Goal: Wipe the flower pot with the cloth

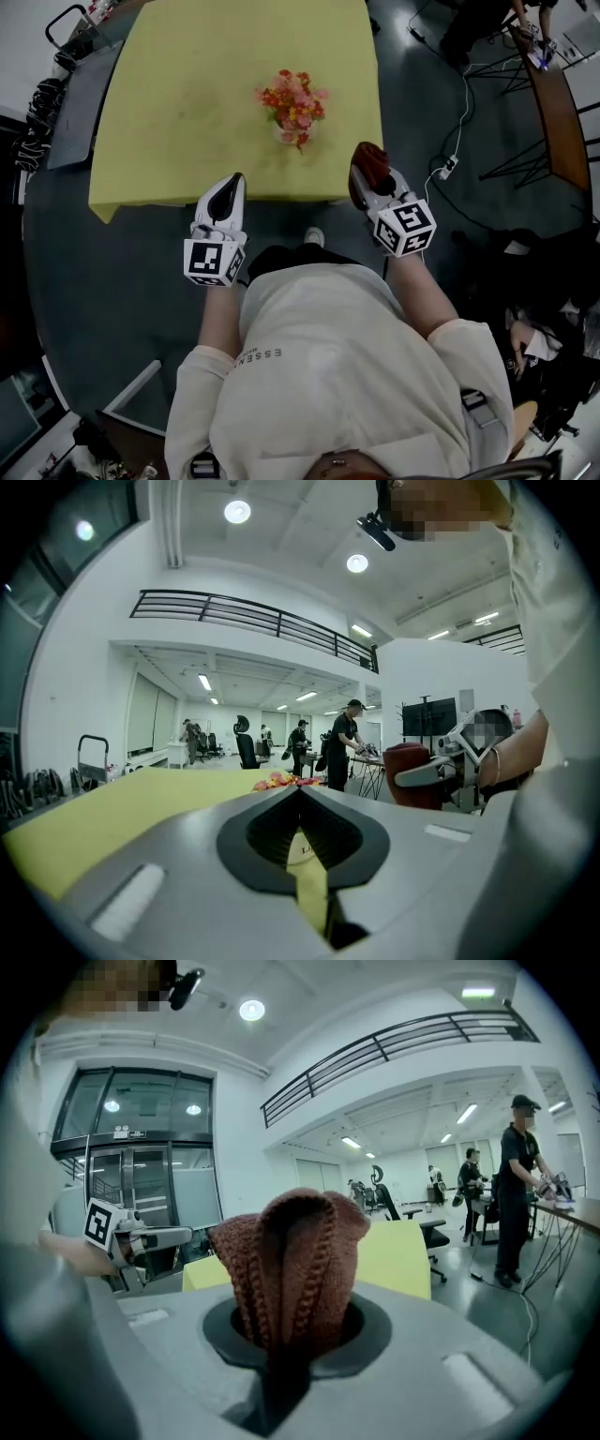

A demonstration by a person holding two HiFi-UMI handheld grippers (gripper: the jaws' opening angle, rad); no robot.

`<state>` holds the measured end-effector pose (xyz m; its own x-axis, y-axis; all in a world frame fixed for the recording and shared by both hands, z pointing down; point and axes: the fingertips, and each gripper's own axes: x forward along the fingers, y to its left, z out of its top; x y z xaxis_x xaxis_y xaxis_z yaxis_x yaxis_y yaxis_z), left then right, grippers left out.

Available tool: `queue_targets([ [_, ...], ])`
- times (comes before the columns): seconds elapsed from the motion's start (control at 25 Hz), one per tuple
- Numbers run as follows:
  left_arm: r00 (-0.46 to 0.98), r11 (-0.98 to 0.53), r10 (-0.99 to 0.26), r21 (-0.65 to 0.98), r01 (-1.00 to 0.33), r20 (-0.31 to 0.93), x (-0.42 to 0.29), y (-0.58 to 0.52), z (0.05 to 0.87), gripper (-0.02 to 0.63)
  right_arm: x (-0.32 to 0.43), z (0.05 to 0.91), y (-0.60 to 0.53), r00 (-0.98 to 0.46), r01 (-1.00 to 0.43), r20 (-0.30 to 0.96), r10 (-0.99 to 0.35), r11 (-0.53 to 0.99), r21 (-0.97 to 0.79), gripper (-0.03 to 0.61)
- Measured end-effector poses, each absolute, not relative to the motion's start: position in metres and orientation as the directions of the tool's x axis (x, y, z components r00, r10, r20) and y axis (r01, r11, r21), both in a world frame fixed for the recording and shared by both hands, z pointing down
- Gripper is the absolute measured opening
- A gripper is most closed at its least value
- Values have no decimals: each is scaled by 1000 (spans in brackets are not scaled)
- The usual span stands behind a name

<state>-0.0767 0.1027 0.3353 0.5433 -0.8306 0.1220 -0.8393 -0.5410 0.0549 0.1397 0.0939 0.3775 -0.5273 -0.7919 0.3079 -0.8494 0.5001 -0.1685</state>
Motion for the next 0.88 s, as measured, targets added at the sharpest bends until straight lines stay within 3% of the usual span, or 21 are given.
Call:
queue_targets([
  [0.4,621,-605,-754,140,-784,215,-60,29,394,12,117,459,40,-563,-824,486,-669,502,-264,46],
  [0.6,663,-640,-694,181,-747,282,-37,-9,439,12,82,501,29,-648,-754,576,-498,529,-390,46],
  [0.88,709,-689,-615,203,-696,345,-10,-38,480,14,24,533,25,-735,-647,606,-305,582,-492,46],
])
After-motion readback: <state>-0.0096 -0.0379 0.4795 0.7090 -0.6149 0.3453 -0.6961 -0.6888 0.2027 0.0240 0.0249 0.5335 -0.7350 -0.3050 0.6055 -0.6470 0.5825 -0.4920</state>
